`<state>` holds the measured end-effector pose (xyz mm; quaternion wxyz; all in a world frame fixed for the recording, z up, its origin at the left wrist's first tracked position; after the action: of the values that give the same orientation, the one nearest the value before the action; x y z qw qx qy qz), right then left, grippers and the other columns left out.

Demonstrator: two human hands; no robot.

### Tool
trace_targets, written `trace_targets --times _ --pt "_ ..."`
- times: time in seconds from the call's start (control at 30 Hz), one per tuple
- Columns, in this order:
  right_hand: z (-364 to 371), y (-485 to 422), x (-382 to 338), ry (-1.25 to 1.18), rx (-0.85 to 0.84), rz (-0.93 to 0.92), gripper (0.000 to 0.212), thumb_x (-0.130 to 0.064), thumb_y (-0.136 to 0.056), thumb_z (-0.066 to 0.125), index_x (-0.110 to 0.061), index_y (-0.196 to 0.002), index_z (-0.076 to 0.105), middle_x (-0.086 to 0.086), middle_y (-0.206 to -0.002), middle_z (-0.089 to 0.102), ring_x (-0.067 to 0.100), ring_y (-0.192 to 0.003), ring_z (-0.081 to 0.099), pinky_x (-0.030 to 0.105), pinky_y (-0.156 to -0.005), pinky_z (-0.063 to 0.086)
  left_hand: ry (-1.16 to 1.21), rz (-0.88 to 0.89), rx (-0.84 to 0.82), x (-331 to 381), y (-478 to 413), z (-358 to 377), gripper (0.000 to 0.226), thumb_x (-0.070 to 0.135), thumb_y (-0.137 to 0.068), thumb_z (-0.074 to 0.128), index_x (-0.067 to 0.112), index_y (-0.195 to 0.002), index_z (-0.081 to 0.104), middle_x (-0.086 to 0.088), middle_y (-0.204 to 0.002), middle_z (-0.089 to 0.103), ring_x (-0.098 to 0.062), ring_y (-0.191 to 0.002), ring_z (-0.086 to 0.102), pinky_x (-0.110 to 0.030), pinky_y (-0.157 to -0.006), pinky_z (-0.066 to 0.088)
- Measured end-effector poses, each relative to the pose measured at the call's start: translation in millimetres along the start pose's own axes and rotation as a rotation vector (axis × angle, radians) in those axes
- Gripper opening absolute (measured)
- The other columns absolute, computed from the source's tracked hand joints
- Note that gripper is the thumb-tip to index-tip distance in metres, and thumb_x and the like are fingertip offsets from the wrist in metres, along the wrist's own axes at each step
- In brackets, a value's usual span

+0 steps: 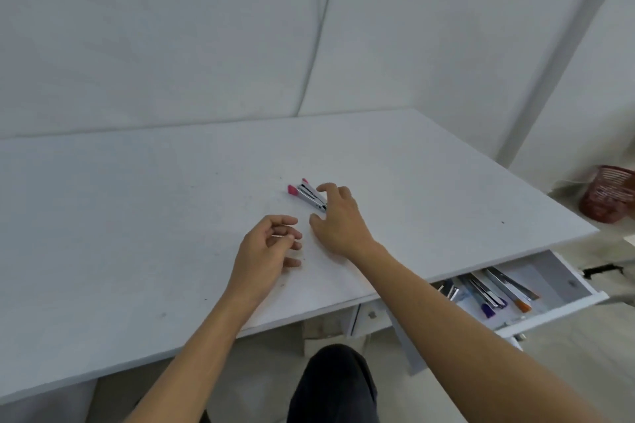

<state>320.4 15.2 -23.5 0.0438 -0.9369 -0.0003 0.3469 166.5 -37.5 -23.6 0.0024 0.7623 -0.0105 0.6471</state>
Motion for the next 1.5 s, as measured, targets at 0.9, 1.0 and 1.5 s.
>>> trace_targets --times 0.9,1.0,1.5 --pt "-140 151 102 -0.961 0.082 0.401 0.035 0.007 -0.092 0.046 -0.005 -0.118 0.066 0.012 -0.087 0.066 0.028 -0.083 0.066 0.045 -0.089 0.055 -0.117 0.146 -0.541 27 67 131 0.020 0.016 -0.092 0.057 0.026 -0.107 0.067 0.008 -0.101 0.071 -0.010 -0.087 0.069 -0.019 -0.070 0.053" --pt "-162 178 125 -0.770 0.009 0.395 0.038 0.010 -0.094 0.048 -0.006 -0.121 0.069 0.014 -0.095 0.071 0.028 -0.094 0.069 0.038 -0.088 0.058 -0.093 0.135 -0.601 28 78 163 0.020 0.011 -0.092 0.058 0.019 -0.107 0.068 0.001 -0.099 0.072 -0.010 -0.080 0.067 -0.023 -0.072 0.054" --pt "-185 147 220 0.555 0.057 0.506 0.026 -0.001 -0.079 0.050 -0.012 -0.088 0.071 0.005 -0.082 0.061 0.029 -0.081 0.061 0.033 -0.063 0.042 -0.242 0.117 -0.621 2 82 219 0.019 0.017 -0.094 0.057 0.030 -0.106 0.065 0.015 -0.102 0.069 0.002 -0.096 0.063 -0.020 -0.079 0.053"
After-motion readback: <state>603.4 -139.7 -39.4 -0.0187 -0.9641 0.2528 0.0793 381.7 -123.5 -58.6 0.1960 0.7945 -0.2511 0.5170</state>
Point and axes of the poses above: each hand's wrist, its own y-axis away from the middle knuckle, its own z-axis out of the palm, x = y × z, the point moved 2 cm from there along -y, towards the middle knuckle
